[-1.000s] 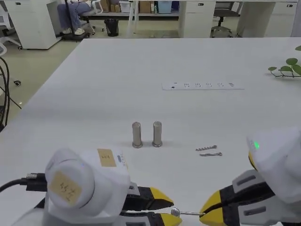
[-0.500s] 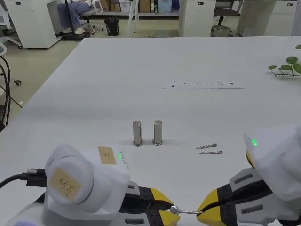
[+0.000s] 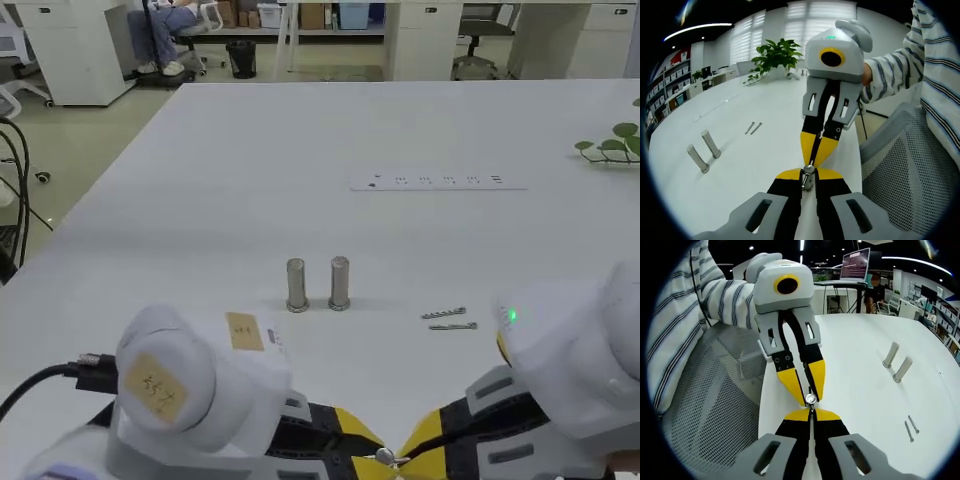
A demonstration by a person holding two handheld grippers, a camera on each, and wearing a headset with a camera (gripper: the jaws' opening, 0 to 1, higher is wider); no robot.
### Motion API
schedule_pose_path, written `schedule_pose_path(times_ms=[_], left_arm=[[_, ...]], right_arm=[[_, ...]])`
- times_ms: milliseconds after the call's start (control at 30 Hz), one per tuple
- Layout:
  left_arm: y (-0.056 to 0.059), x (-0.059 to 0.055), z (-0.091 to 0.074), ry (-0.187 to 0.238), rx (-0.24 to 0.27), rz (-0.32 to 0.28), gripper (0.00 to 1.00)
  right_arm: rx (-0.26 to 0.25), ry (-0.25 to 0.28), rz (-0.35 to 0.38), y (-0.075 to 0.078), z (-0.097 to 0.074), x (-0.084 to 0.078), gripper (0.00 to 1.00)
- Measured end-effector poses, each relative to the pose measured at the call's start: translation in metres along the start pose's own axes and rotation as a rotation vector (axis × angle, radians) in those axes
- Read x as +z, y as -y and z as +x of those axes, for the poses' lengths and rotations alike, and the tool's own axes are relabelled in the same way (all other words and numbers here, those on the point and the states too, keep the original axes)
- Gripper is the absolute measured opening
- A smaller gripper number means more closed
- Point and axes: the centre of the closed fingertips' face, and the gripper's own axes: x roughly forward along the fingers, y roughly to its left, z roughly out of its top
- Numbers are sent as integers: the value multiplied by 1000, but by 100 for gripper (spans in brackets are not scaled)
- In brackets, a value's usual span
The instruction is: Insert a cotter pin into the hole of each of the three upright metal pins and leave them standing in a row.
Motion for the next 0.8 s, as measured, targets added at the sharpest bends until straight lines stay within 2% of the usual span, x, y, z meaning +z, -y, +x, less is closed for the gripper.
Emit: schedule_pose_path(times_ms=[100,300,367,467,633,800], left_arm=[[0,0,0,-6,0,6,5],[0,-1,0,-8,-4,15,5],[0,-1,0,-11,-4,18,5],[-1,-1,0,-16,-7,25,5],[-1,-1,-1,-20,-8,28,5],[-1,-1,1,-23,-8,35,5]], right_arm=[[0,-3,-57,0,0,1,0],[7,-1,-98,-1,0,-1,0],[-9,17,-114,1,-1,1,2],[-9,18,-110,0,-3,1,7],[-27,18,-116,2,-9,-1,0],[-26,26,-99,2,-11,1,0]])
